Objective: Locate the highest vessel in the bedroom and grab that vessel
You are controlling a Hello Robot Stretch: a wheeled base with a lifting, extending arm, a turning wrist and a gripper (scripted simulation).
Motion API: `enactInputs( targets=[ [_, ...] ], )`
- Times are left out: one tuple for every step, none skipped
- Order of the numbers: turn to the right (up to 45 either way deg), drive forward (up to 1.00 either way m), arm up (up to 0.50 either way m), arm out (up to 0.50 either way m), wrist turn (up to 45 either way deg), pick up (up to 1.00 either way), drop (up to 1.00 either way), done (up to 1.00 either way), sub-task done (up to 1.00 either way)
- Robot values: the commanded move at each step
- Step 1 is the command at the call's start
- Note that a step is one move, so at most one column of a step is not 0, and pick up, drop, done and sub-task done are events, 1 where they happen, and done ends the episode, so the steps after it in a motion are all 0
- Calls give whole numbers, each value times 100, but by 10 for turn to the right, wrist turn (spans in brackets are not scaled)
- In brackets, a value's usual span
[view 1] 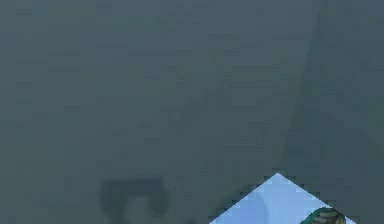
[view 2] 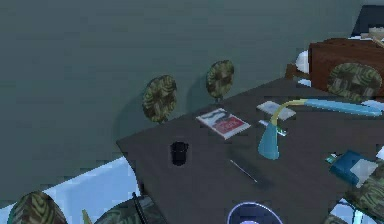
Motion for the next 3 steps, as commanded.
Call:
enactInputs(
  targets=[
    [0, 0, 0, 48, 0, 0, 0, 0, 0],
    [0, 0, 0, 0, 450, 0, 0, 0, 0],
    [0, 0, 0, 0, 450, 0, 0, 0, 0]
  ],
)
